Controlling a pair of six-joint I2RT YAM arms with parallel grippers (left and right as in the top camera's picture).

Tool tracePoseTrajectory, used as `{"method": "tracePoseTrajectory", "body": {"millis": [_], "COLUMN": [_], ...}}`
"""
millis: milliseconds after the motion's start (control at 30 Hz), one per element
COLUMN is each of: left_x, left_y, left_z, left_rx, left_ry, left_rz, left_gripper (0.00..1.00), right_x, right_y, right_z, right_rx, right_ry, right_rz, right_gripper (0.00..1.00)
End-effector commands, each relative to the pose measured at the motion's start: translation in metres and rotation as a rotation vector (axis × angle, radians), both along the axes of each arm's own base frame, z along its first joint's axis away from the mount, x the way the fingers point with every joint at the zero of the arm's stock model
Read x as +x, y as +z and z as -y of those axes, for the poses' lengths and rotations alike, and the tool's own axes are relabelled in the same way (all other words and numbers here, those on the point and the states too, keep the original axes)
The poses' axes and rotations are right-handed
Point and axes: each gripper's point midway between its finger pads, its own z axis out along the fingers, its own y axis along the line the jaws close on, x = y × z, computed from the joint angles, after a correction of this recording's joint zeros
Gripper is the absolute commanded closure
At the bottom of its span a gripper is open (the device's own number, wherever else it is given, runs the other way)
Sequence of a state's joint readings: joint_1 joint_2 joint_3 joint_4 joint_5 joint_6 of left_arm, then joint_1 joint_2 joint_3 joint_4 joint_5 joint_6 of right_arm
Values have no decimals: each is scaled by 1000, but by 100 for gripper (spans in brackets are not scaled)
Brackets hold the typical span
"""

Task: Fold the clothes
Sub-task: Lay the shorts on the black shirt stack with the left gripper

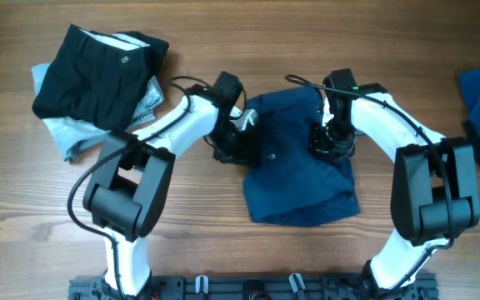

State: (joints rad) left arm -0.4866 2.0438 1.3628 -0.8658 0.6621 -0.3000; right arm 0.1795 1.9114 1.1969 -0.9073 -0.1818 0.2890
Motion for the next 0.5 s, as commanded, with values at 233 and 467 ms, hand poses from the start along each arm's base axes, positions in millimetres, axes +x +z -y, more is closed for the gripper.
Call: {"method": "tracePoseTrajectory", "body": {"millis": [233,467], "left_x": [94,152], "left_y": [149,200], "left_z": [-116,-312], "left_rx": [13,168], "left_ry": [135,455], "left_rz": [517,840], "left_gripper": [96,96], "right_x": [33,33], "right_y": [134,163], "right_z": [-8,-19], "right_rx": [93,181], "right_ry": [-22,-44], "right_rz": [415,489], "right_gripper": [90,90]}}
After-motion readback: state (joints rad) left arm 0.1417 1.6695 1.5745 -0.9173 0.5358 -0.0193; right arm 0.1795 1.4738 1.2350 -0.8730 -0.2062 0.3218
